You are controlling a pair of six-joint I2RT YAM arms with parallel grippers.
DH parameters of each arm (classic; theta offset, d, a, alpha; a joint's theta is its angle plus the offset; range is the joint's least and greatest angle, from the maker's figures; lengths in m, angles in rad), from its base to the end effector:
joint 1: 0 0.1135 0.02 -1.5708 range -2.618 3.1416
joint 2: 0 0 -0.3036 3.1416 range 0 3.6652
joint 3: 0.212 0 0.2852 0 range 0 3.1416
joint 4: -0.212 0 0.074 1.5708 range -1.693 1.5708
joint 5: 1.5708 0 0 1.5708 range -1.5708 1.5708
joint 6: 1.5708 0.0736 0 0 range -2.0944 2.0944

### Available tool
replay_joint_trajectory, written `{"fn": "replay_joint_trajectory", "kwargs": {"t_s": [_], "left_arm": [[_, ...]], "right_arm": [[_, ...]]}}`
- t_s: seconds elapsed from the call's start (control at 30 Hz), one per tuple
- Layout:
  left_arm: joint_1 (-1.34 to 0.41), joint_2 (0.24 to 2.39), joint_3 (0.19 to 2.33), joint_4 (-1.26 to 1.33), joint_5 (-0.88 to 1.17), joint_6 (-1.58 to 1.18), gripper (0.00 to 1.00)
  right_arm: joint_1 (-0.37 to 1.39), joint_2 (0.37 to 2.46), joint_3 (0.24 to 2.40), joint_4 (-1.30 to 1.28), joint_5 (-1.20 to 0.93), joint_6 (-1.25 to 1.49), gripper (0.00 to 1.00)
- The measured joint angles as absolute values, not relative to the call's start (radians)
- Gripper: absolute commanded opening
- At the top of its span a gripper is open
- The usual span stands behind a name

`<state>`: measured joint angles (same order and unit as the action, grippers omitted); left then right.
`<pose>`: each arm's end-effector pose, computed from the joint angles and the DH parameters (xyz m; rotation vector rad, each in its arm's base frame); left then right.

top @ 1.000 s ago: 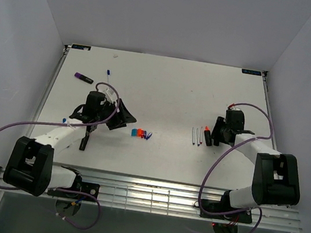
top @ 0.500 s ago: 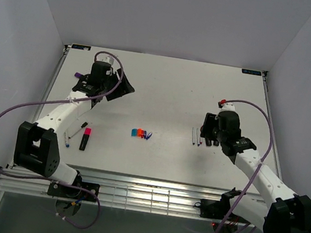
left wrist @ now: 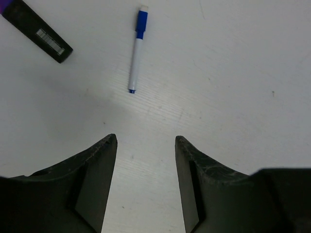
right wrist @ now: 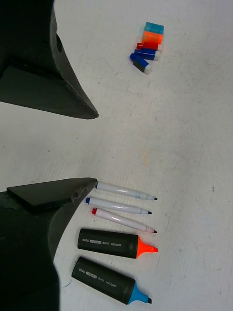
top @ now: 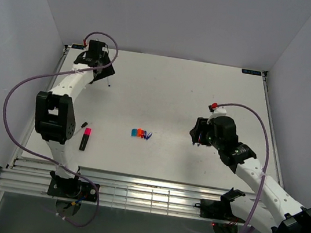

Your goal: Open the pen caps

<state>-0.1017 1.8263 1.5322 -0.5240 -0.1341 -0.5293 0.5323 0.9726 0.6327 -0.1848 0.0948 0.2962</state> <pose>0.4799 -0.0391 0.2766 -0.5674 2.3154 -0.1401 0.2270 0.1256 0.2542 -0.1919 2.1095 0.3995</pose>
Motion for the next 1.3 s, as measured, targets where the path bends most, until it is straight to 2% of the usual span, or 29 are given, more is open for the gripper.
{"fn": "replay_joint_trajectory", "kwargs": {"t_s": [0.17,0.43,0.7,1.13,1.3], "left_arm": [[-0.066,1.971,1.657,-0.554,-0.171,-0.484,0.56],[-0.071,2.168,1.785,-0.536,-0.239,-0.433,0.56],[-0.071,2.217,1.784,-0.463,-0.256,-0.414,0.49],[-0.071,2.304,1.799,-0.41,-0.239,-0.407,0.45],[-0.071,2.304,1.791,-0.392,-0.234,-0.4,0.33]], "right_arm": [[0.538,0.956,0.624,-0.184,0.072,0.293,0.57],[0.539,0.982,0.624,-0.183,0.072,0.276,0.57],[0.539,1.005,0.624,-0.183,0.075,0.262,0.57],[0.539,1.03,0.609,-0.16,0.067,0.254,0.57],[0.539,1.036,0.607,-0.158,0.064,0.253,0.57]]}}
